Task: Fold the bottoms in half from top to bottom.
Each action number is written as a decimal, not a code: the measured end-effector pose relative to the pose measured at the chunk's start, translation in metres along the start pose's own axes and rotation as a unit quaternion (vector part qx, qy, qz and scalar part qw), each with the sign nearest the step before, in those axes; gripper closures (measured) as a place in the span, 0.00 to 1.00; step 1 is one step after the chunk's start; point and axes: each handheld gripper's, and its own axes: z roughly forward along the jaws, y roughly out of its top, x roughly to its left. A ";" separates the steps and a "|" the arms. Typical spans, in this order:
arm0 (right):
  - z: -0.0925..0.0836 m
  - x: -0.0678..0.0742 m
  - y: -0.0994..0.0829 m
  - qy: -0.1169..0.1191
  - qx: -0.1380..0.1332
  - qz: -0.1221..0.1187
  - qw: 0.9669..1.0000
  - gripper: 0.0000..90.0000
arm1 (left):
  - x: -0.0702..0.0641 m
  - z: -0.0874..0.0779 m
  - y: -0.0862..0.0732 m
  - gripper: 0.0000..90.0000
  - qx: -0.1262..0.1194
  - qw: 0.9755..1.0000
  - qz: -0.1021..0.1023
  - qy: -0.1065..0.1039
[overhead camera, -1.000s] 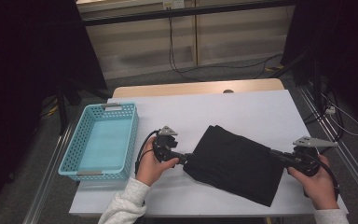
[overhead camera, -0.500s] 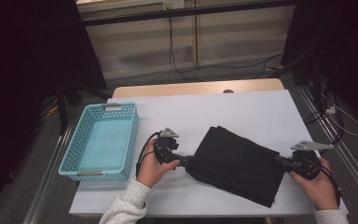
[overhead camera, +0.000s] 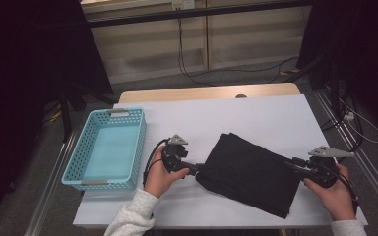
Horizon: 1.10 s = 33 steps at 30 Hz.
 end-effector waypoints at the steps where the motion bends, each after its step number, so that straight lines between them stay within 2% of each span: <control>1: 0.003 0.000 -0.001 -0.004 0.008 -0.003 1.000 0.68 | 0.000 0.000 0.000 0.18 0.001 1.000 0.000 0.000; 4: 0.012 0.000 -0.005 -0.007 0.031 -0.006 0.999 0.68 | 0.001 -0.001 0.000 0.18 0.000 1.000 -0.001 0.001; 6: 0.014 -0.001 -0.006 0.009 0.025 0.004 1.000 0.79 | 0.001 -0.001 0.000 0.18 -0.001 1.000 -0.001 0.002; 7: 0.014 -0.001 -0.005 0.011 0.025 -0.001 1.000 0.89 | 0.001 -0.001 0.000 0.18 -0.001 1.000 -0.001 0.002; 9: 0.014 0.001 -0.002 0.018 0.033 -0.010 0.999 0.95 | 0.002 -0.002 0.000 0.18 0.000 1.000 -0.001 0.005; 12: 0.016 0.001 0.003 0.035 0.034 -0.010 0.999 0.96 | 0.001 -0.002 0.000 0.18 0.000 1.000 0.000 0.005; 16: 0.021 0.009 0.016 0.055 0.020 -0.021 0.998 0.97 | 0.002 -0.001 0.000 0.18 0.001 1.000 0.000 0.005; 19: 0.026 0.014 0.027 0.055 0.003 -0.031 0.998 0.96 | 0.003 -0.002 -0.001 0.18 0.002 1.000 -0.002 0.012; 23: 0.033 0.012 0.029 0.045 0.015 -0.030 0.998 0.96 | 0.007 -0.004 -0.003 0.18 0.001 1.000 -0.006 0.010; 25: 0.028 0.008 0.027 0.052 0.011 -0.012 0.999 0.96 | 0.008 -0.006 -0.004 0.18 -0.001 1.000 -0.008 0.011; 27: 0.020 0.006 0.026 0.047 0.006 0.000 0.999 0.96 | 0.008 -0.007 -0.004 0.18 -0.002 1.000 -0.009 0.014; 33: -0.001 0.005 0.021 0.020 0.022 0.008 1.000 0.96 | 0.007 -0.011 -0.002 0.18 -0.005 1.000 -0.004 0.013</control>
